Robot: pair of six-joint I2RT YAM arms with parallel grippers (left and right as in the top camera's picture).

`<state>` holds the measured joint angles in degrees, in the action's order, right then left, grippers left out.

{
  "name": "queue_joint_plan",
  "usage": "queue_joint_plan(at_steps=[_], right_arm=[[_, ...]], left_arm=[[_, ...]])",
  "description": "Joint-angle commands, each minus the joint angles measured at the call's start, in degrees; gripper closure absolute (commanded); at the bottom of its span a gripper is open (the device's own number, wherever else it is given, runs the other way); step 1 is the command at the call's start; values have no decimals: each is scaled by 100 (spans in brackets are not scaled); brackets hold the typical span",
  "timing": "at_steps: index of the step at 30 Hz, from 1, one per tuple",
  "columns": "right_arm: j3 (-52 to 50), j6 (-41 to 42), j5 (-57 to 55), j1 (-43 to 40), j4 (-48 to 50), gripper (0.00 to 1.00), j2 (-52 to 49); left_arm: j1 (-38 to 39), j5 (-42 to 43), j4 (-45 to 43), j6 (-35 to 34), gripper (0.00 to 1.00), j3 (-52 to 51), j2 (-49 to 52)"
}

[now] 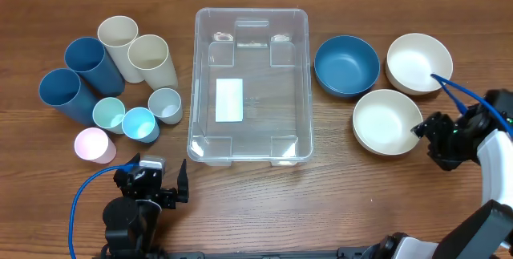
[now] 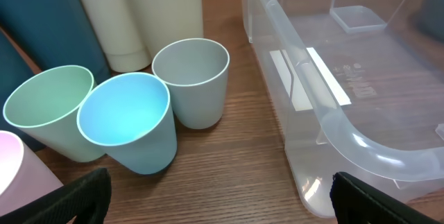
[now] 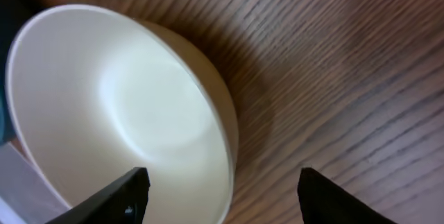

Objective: Pack container
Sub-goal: 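Reach the right gripper to the front cream bowl and grasp its rim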

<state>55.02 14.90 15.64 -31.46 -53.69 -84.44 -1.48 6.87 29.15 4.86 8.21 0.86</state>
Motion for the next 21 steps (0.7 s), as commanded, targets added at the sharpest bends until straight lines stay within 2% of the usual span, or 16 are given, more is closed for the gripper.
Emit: queue_joint_plan(at_steps=[1,5,10,15,21], right_arm=[[-341,39,50,-4,337,36,-46],[-758,39,363,-7,931,36,-46],[-894,39,374,-7,1163,60,-46],[-894,170,376,-7,1174,95,-44],[-890,168,376,-7,1038,96,57]], left_arm=[[39,22,9,-15,0,-13,-59],[39,22,9,-15,0,-13,-59],[39,22,9,-15,0,-13,-59],[39,22,9,-15,0,-13,-59],[39,22,9,-15,0,-13,-59]])
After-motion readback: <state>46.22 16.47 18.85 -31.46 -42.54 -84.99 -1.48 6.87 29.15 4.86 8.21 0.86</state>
